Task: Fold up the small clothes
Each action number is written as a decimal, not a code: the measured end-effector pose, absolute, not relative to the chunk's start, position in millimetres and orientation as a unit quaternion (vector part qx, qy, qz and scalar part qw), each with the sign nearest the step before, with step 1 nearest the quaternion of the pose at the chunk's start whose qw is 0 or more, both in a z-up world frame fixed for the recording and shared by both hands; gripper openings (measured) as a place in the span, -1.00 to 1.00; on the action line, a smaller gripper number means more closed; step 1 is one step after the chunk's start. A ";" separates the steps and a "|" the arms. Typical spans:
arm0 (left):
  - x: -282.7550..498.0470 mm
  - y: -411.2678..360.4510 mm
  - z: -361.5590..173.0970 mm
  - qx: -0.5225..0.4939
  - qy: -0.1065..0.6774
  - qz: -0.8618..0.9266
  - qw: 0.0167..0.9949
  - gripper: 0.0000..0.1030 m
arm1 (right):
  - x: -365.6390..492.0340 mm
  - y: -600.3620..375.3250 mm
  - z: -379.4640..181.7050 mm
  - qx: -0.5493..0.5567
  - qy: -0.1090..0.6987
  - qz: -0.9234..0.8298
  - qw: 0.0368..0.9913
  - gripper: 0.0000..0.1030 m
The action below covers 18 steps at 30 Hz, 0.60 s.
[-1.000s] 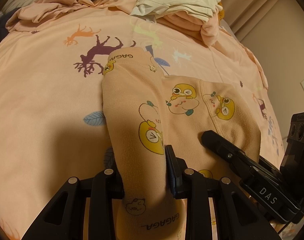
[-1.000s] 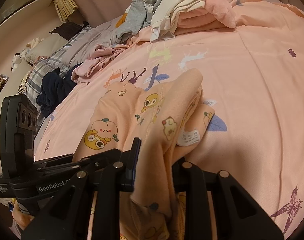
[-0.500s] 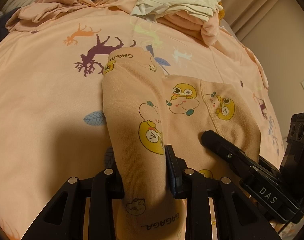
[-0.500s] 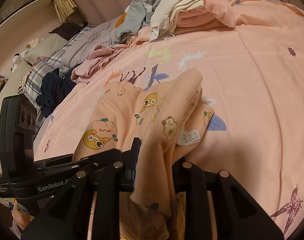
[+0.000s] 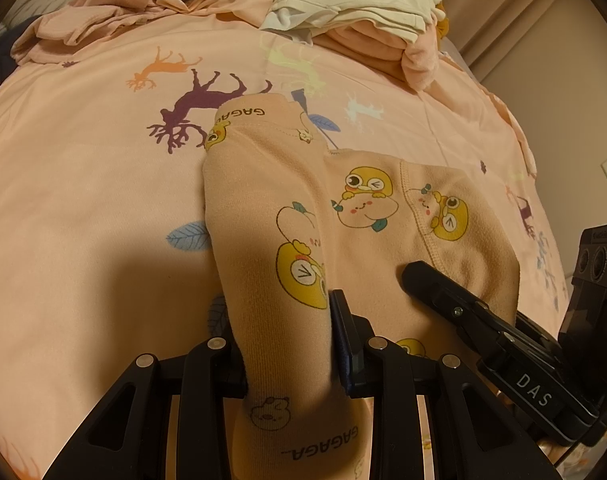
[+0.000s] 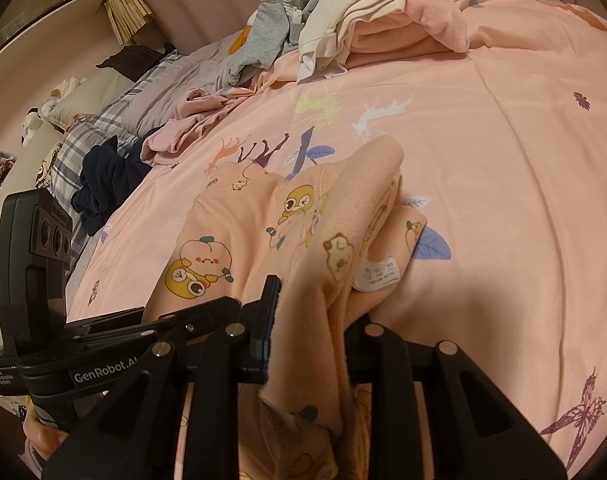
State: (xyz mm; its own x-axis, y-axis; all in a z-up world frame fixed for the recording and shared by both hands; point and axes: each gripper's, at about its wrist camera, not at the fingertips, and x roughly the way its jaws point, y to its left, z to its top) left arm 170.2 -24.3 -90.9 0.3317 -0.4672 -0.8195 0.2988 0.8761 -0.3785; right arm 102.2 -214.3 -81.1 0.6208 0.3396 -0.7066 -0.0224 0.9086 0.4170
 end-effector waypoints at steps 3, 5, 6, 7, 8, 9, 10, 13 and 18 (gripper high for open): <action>170.3 -24.1 -90.8 -0.081 0.528 -0.236 0.812 -0.45 | 103.3 -215.2 -80.9 0.188 0.423 0.103 0.880 -0.49; 170.2 -24.7 -90.1 -0.080 0.528 -0.236 0.812 -0.45 | 103.6 -215.2 -80.5 0.189 0.423 0.103 0.880 -0.49; 170.2 -24.6 -90.1 -0.080 0.528 -0.236 0.812 -0.45 | 103.4 -215.1 -80.6 0.189 0.423 0.103 0.880 -0.49; 170.2 -24.3 -90.7 -0.080 0.528 -0.236 0.812 -0.45 | 103.9 -215.2 -80.4 0.188 0.423 0.104 0.880 -0.49; 170.3 -24.3 -90.8 -0.080 0.528 -0.236 0.812 -0.45 | 103.9 -215.3 -80.4 0.188 0.423 0.103 0.880 -0.49; 170.3 -24.6 -90.0 -0.080 0.528 -0.236 0.812 -0.45 | 103.4 -215.2 -80.8 0.188 0.423 0.104 0.880 -0.49; 170.5 -24.3 -90.7 -0.080 0.528 -0.236 0.812 -0.44 | 104.0 -215.4 -80.5 0.188 0.423 0.104 0.880 -0.49; 170.6 -24.5 -90.5 -0.080 0.528 -0.236 0.812 -0.44 | 103.5 -215.4 -81.2 0.188 0.424 0.103 0.880 -0.49; 170.4 -25.1 -89.8 -0.080 0.528 -0.236 0.812 -0.44 | 104.2 -215.7 -81.1 0.189 0.424 0.104 0.880 -0.48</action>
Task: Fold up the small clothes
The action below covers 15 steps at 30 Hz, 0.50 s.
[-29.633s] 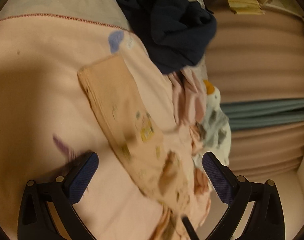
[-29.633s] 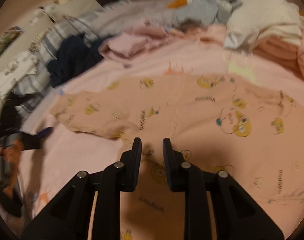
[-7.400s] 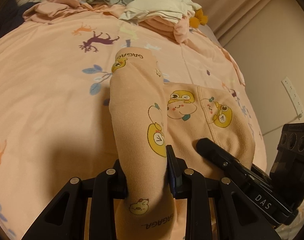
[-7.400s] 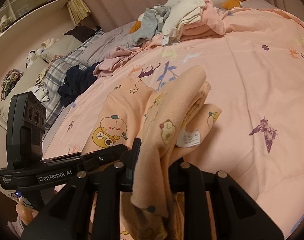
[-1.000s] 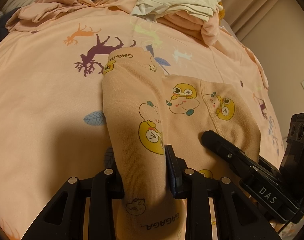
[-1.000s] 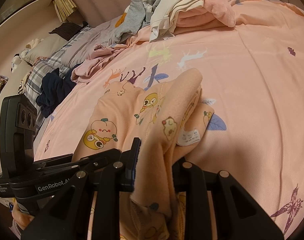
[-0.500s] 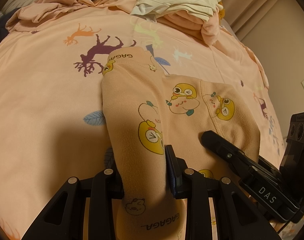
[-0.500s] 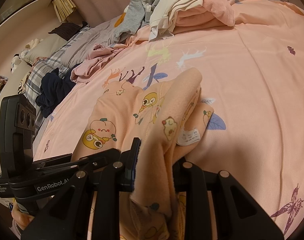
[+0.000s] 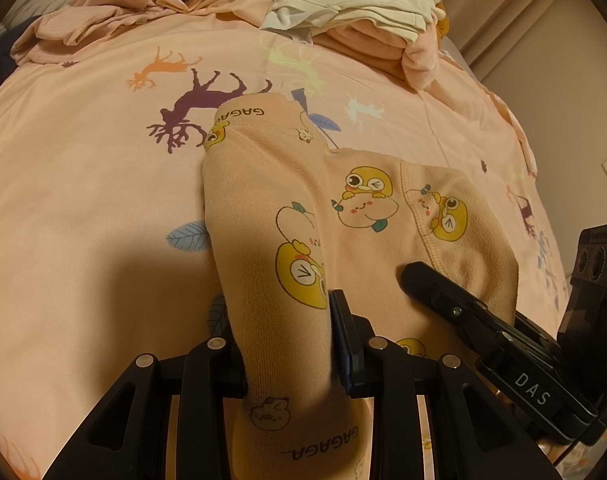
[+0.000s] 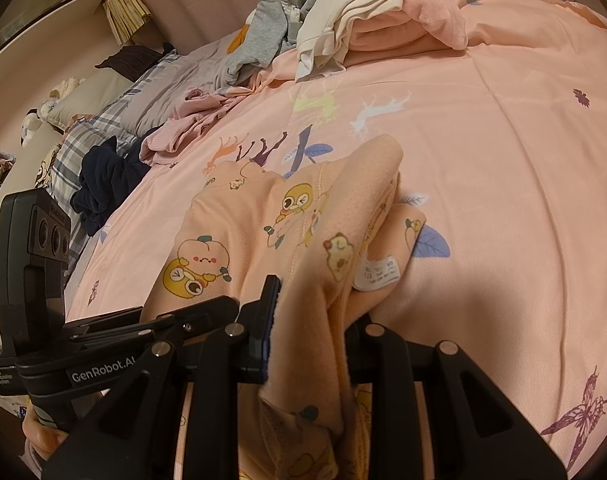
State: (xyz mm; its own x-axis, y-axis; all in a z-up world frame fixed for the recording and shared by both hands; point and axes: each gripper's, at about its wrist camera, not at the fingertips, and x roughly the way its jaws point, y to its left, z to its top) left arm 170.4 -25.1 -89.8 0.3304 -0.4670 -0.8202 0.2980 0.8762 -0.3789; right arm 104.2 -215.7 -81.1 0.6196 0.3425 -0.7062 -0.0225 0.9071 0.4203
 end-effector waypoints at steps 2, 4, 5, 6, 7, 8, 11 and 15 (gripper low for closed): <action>170.5 -24.9 -90.1 -0.081 0.529 -0.236 0.812 -0.44 | 104.7 -215.9 -81.2 0.189 0.424 0.103 0.880 -0.48; 170.4 -25.0 -90.1 -0.080 0.528 -0.235 0.812 -0.44 | 103.7 -215.2 -82.2 0.189 0.424 0.103 0.880 -0.48; 170.5 -24.6 -90.9 -0.080 0.528 -0.235 0.812 -0.44 | 104.0 -216.1 -83.8 0.189 0.425 0.103 0.879 -0.48; 170.6 -24.9 -90.3 -0.080 0.529 -0.235 0.812 -0.44 | 103.5 -215.7 -84.2 0.189 0.425 0.103 0.879 -0.48; 170.6 -24.7 -90.5 -0.080 0.529 -0.235 0.812 -0.44 | 104.1 -216.3 -84.4 0.190 0.425 0.103 0.879 -0.48; 170.7 -24.8 -90.2 -0.080 0.529 -0.235 0.812 -0.44 | 104.0 -216.3 -84.6 0.190 0.425 0.103 0.879 -0.48; 170.8 -24.9 -90.0 -0.080 0.529 -0.235 0.812 -0.44 | 104.2 -216.3 -84.4 0.190 0.425 0.103 0.879 -0.47; 170.8 -24.9 -89.8 -0.080 0.529 -0.235 0.811 -0.44 | 104.0 -216.3 -84.8 0.190 0.425 0.103 0.879 -0.47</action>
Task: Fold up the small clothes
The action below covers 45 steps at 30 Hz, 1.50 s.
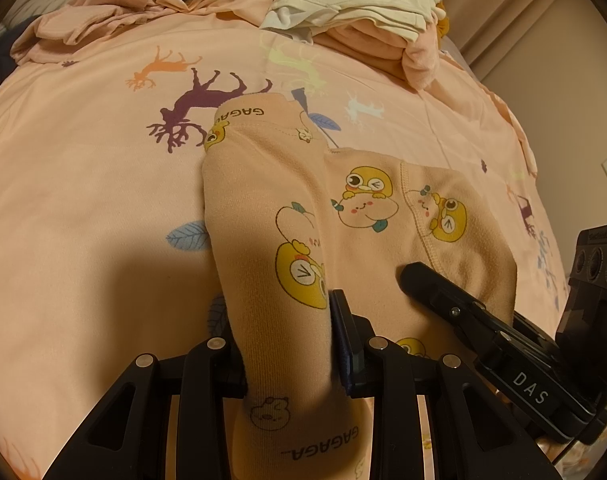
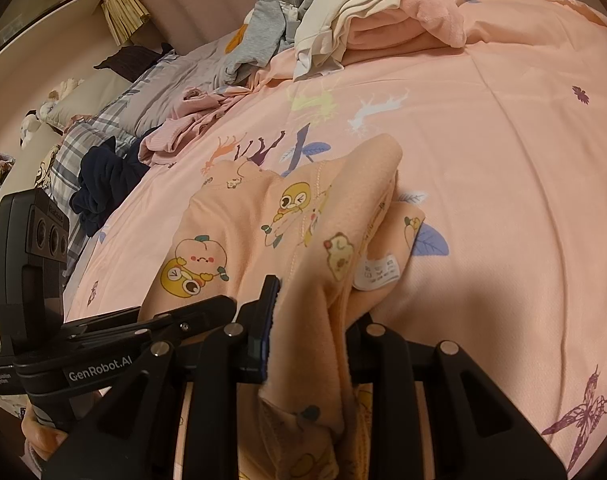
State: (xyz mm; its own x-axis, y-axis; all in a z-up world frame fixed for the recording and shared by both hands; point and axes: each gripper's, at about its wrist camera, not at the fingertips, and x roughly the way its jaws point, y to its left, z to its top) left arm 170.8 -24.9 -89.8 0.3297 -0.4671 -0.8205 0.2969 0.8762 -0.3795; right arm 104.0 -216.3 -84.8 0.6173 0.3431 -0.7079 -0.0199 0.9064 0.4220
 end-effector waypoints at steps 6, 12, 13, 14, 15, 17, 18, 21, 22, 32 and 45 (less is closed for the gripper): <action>170.9 -24.7 -90.0 -0.080 0.529 -0.235 0.811 -0.44 | 104.4 -216.6 -84.8 0.191 0.425 0.103 0.879 -0.47; 171.0 -25.1 -89.5 -0.081 0.529 -0.235 0.811 -0.44 | 103.9 -217.0 -86.0 0.192 0.426 0.103 0.878 -0.46; 171.0 -24.8 -90.2 -0.081 0.530 -0.235 0.811 -0.44 | 104.8 -217.5 -85.7 0.192 0.426 0.103 0.878 -0.46; 170.9 -25.1 -89.5 -0.080 0.529 -0.235 0.811 -0.44 | 104.6 -217.4 -85.8 0.192 0.426 0.103 0.878 -0.46; 170.9 -25.0 -89.7 -0.080 0.529 -0.235 0.811 -0.44 | 104.2 -217.1 -86.2 0.193 0.426 0.103 0.878 -0.45; 171.1 -24.8 -90.2 -0.080 0.529 -0.235 0.811 -0.43 | 105.1 -217.6 -85.9 0.192 0.426 0.104 0.878 -0.45; 171.1 -25.0 -89.7 -0.080 0.529 -0.235 0.811 -0.43 | 104.5 -217.3 -86.3 0.192 0.426 0.103 0.878 -0.45; 171.3 -25.2 -89.7 -0.080 0.530 -0.234 0.811 -0.43 | 103.6 -217.6 -87.1 0.193 0.426 0.103 0.878 -0.44; 171.2 -25.1 -90.2 -0.079 0.530 -0.234 0.811 -0.43 | 104.5 -218.2 -86.8 0.193 0.426 0.103 0.878 -0.44; 169.0 -22.8 -92.4 -0.077 0.530 -0.231 0.812 -0.41 | 100.7 -221.2 -88.3 0.198 0.429 0.101 0.876 -0.42; 169.7 -23.9 -88.0 -0.071 0.530 -0.226 0.814 -0.35 | 103.0 -223.4 -89.0 0.201 0.430 0.101 0.874 -0.40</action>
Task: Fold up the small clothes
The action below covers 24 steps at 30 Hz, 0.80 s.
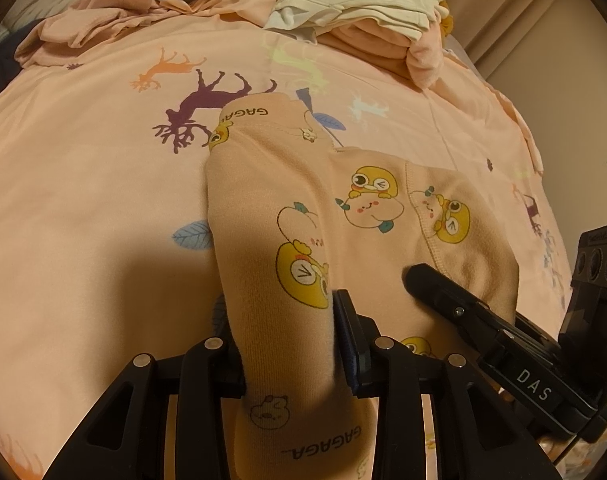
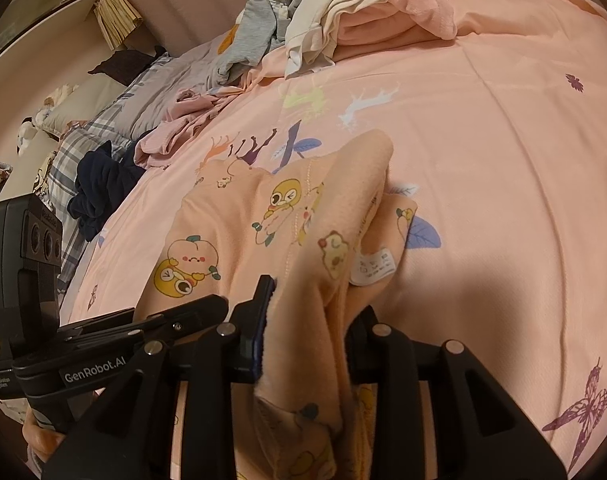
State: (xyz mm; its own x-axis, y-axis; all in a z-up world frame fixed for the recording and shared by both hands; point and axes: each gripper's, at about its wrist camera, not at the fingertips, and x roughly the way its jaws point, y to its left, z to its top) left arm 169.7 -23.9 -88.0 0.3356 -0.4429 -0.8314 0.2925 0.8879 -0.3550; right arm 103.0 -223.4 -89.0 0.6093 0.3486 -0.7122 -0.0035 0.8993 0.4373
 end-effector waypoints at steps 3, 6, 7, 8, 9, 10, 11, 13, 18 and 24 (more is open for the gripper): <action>169.5 -23.6 -87.7 -0.070 0.531 -0.225 0.814 -0.34 | 102.9 -223.3 -89.1 0.202 0.431 0.101 0.874 -0.39; 169.7 -22.5 -87.5 -0.071 0.532 -0.224 0.813 -0.31 | 104.1 -224.7 -89.9 0.204 0.432 0.100 0.873 -0.38; 170.6 -23.4 -87.4 -0.071 0.533 -0.223 0.813 -0.30 | 104.0 -224.8 -90.3 0.205 0.432 0.099 0.873 -0.37; 169.6 -21.5 -87.4 -0.071 0.533 -0.223 0.813 -0.30 | 103.9 -225.1 -90.4 0.205 0.432 0.099 0.873 -0.37; 170.3 -22.2 -87.4 -0.070 0.533 -0.222 0.813 -0.29 | 104.6 -225.9 -90.4 0.206 0.432 0.099 0.872 -0.36; 169.6 -21.1 -87.2 -0.070 0.533 -0.222 0.813 -0.28 | 105.6 -226.3 -90.3 0.205 0.432 0.100 0.872 -0.36; 170.5 -22.4 -86.8 -0.069 0.533 -0.222 0.813 -0.28 | 105.6 -226.4 -90.3 0.205 0.433 0.099 0.872 -0.36; 169.6 -21.1 -86.7 -0.069 0.533 -0.221 0.813 -0.27 | 105.9 -226.5 -90.2 0.205 0.433 0.100 0.872 -0.35; 168.3 -22.6 -84.7 -0.060 0.532 -0.217 0.816 -0.27 | 105.4 -228.1 -91.4 0.208 0.433 0.099 0.871 -0.28; 167.9 -23.8 -84.6 -0.057 0.532 -0.215 0.817 -0.26 | 103.9 -230.4 -90.8 0.208 0.436 0.097 0.870 -0.27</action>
State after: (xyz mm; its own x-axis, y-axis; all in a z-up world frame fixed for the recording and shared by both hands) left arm 167.9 -23.8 -84.6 0.3419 -0.4129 -0.8442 0.2906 0.9007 -0.3229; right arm 103.9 -230.4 -90.8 0.6016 0.3497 -0.7182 0.0120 0.8950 0.4459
